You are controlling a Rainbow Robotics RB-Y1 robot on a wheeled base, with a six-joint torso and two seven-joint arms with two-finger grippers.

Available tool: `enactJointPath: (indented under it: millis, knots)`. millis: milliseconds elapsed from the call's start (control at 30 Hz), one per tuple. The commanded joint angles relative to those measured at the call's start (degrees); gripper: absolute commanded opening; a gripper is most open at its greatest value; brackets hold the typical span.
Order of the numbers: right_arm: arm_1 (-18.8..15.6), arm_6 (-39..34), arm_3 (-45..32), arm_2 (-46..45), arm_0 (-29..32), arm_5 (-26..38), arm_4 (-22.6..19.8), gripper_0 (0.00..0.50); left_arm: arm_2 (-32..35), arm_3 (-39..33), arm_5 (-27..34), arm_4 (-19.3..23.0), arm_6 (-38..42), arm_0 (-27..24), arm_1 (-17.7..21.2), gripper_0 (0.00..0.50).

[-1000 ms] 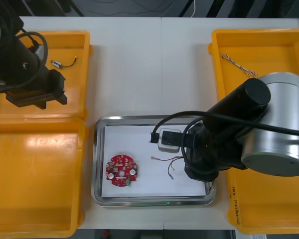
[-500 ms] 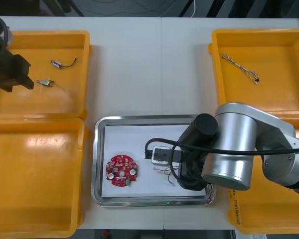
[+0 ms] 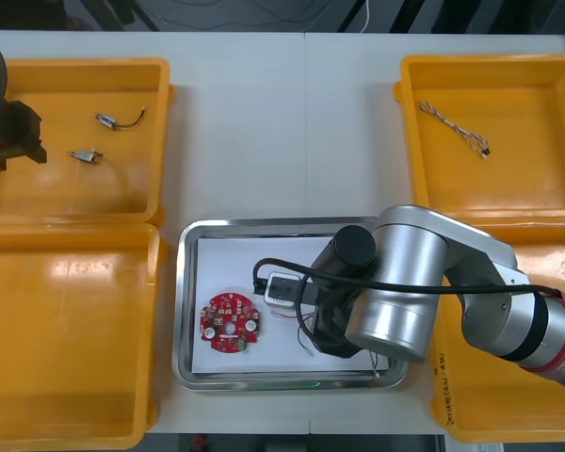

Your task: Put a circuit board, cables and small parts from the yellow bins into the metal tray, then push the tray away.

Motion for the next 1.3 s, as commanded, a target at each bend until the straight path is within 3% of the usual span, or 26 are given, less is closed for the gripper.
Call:
enactJointPath:
  millis: [33, 333, 533, 900, 933, 967, 1033, 1067, 1100, 1300]
  knots:
    - [0.53, -2.35, -0.64, 1.89, -0.18, -1.36, 1.54, 0.0, 2.31, 2.29, -2.18, -1.16, 6.96, -2.0, 2.34, 0.5]
    - [-1.49, -2.0, -0.64, 1.97, 2.46, -5.93, 3.13, 0.0, 2.31, 4.23, -5.0, -3.62, 14.78, -2.17, 0.67, 0.5]
    - [-3.07, -1.91, -0.64, 1.89, 3.87, -7.6, 3.39, 0.0, 2.48, 4.4, -11.15, -6.7, 21.2, -2.17, -2.32, 0.5]
    - [-4.13, -2.53, -0.64, 2.06, 3.95, -7.69, 2.69, 0.0, 2.83, 9.94, -14.14, -8.89, 24.1, -5.07, -5.48, 0.5]
    - [-4.13, -2.79, -0.73, 2.06, 3.95, -7.69, 2.69, 0.037, 2.74, 11.0, -14.49, -9.51, 24.45, -5.6, -5.83, 0.5]
    - [-4.13, -2.79, -0.73, 2.06, 3.95, -7.69, 2.69, 0.037, 2.74, 11.0, -14.49, -9.51, 24.45, -5.6, -5.83, 0.5]
    - [-3.86, -2.97, -0.82, 2.06, 3.95, -7.69, 2.86, 0.335, 2.83, 11.96, -15.98, -10.21, 25.24, -5.78, -6.63, 0.5]
    - [-3.77, -2.97, -0.82, 2.06, 3.95, -7.69, 3.04, 0.442, 2.74, 12.14, -16.33, -10.39, 25.42, -5.69, -6.63, 0.5]
    - [-3.69, -3.06, -1.0, 2.06, 3.95, -7.69, 3.21, 0.5, 2.74, 12.49, -16.77, -10.39, 25.59, -5.69, -6.89, 0.5]
    - [-3.69, -3.85, -3.37, 2.06, 3.87, -6.81, 4.97, 0.5, 2.83, 14.69, -19.76, -10.92, 27.35, -5.78, -8.65, 0.5]
